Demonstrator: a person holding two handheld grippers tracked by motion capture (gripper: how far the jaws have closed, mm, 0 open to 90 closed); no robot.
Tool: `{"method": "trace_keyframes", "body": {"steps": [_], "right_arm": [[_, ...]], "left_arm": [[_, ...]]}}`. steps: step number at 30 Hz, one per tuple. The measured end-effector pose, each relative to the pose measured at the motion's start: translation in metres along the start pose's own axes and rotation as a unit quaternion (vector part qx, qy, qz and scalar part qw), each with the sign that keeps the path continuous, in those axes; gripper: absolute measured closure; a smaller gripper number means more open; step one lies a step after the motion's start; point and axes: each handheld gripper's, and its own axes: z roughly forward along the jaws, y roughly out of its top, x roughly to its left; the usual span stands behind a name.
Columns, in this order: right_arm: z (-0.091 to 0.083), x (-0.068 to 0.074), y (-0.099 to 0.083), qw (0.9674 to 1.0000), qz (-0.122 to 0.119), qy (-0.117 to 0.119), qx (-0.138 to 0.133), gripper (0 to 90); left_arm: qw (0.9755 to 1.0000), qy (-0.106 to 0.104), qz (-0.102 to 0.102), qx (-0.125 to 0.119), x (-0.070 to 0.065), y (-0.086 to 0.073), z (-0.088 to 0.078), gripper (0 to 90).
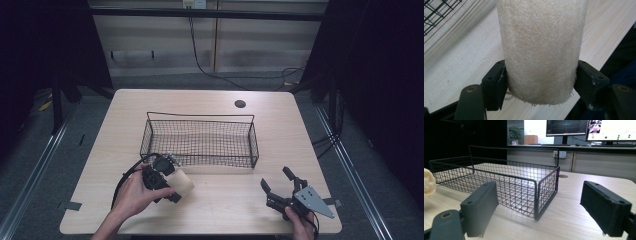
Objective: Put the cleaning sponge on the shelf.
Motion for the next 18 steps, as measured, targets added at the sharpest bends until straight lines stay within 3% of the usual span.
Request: {"method": "trace_keyframes", "body": {"steps": [13, 18], "right_arm": [[0.0, 0.0, 0.0, 1.0, 0.002, -0.001, -0.002, 13.7], [0.0, 0.0, 0.0, 1.0, 0.002, 0.0, -0.001, 13.7]], "left_arm": [[0.9998, -0.001, -0.002, -0.017, 0.0, -0.005, -0.018, 32.1], [0.9995, -0.011, -0.004, -0.027, 0.002, -0.005, -0.026, 32.0]]}}
